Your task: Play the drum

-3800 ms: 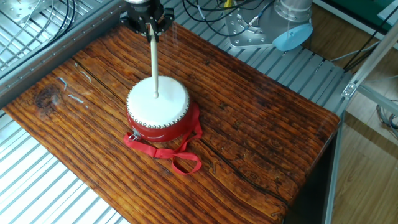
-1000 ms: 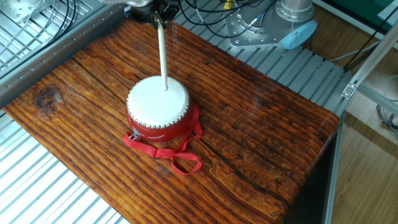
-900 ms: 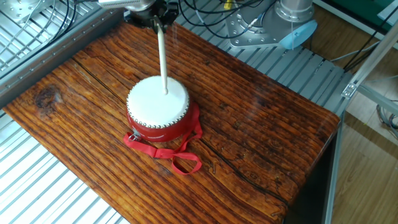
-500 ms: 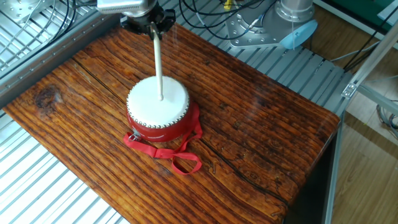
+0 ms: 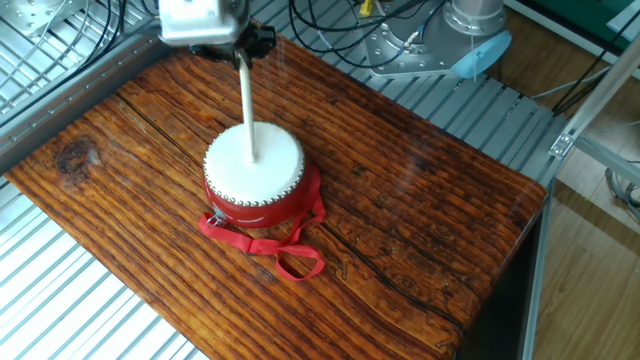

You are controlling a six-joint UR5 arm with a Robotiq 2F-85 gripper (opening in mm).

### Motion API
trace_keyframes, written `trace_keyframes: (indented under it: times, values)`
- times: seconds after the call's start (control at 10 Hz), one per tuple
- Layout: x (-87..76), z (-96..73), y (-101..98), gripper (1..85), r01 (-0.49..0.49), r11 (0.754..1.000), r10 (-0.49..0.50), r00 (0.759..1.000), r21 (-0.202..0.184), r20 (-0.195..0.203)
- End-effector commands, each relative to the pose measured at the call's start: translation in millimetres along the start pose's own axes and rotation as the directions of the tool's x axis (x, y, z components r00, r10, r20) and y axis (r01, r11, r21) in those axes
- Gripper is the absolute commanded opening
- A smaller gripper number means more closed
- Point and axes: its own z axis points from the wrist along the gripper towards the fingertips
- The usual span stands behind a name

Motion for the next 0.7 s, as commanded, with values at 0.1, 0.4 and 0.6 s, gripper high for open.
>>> trace_keyframes:
  times: [0.1, 0.4, 0.6]
  values:
    - [0.7, -13.1, 33.2, 1.0, -0.034, 0.996, 0.032, 0.999, -0.087, -0.020]
    - [-11.7, -43.6, 65.6, 1.0, 0.030, 0.963, -0.001, 0.994, -0.267, 0.108]
    - [-30.4, -57.5, 81.9, 1.0, 0.061, 0.927, 0.020, 0.977, -0.369, 0.212]
